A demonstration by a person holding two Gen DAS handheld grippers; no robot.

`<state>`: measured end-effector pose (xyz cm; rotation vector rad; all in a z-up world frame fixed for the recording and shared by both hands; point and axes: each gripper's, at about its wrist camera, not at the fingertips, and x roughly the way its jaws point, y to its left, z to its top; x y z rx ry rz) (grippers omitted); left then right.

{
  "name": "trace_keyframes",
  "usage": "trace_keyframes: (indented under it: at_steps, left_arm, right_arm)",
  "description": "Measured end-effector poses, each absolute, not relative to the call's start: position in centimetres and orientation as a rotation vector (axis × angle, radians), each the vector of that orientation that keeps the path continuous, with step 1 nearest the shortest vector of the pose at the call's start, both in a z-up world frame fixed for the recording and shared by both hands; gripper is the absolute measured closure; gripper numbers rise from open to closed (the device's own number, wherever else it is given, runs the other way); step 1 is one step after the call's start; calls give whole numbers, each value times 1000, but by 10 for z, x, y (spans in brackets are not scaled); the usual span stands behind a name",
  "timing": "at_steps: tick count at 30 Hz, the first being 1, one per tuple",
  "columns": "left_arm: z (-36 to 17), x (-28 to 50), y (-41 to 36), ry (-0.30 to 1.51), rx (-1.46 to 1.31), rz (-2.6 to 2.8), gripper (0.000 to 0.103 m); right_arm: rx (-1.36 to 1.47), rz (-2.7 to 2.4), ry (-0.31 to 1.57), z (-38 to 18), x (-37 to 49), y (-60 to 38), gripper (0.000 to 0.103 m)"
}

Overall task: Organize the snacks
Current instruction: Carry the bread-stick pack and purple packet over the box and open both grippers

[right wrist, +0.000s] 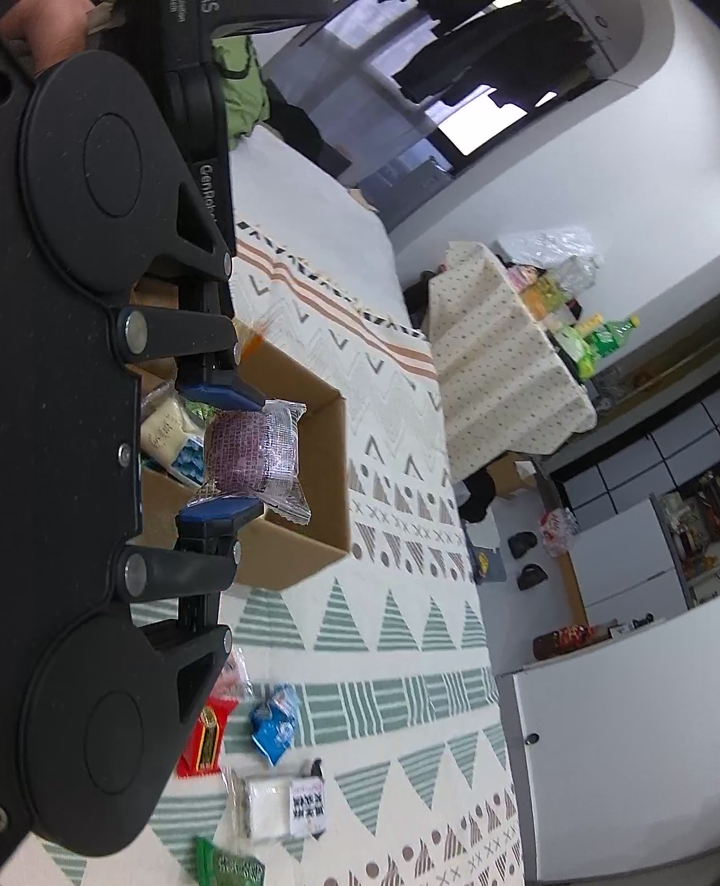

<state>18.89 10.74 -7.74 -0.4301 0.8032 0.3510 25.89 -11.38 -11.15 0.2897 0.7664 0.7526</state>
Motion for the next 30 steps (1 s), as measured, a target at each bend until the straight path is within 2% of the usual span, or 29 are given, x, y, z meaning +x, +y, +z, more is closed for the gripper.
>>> trace_keyframes:
  at_steps: [2,4,7,11,15,16,21,25,30]
  left_arm:
    - [-79,189,114,816,-454,348,73]
    - [-80,188,119,822,-478,350,62]
    - [-79,185,122,814,-481,354,52]
    - [-75,183,119,818,-477,334,48]
    - [-70,179,113,807,-466,333,29]
    - [-68,178,111,802,-463,335,26]
    - [-63,178,98,807,-432,335,24]
    - [-60,177,86,806,-412,321,18]
    - [-63,179,64,822,-369,308,18]
  right_arm:
    - [272,768,785,-113,258,-108,69]
    - [262,778,799,-114,255,-103,69]
    - [249,810,833,-114,252,-98,62]
    - [257,798,829,-108,249,-106,61]
    - [272,757,826,-103,250,-119,57]
    - [267,740,828,-103,250,-123,53]
    - [272,686,837,-105,247,-144,49]
    - [270,664,815,-106,245,-160,38]
    - [285,617,818,-110,247,-183,36]
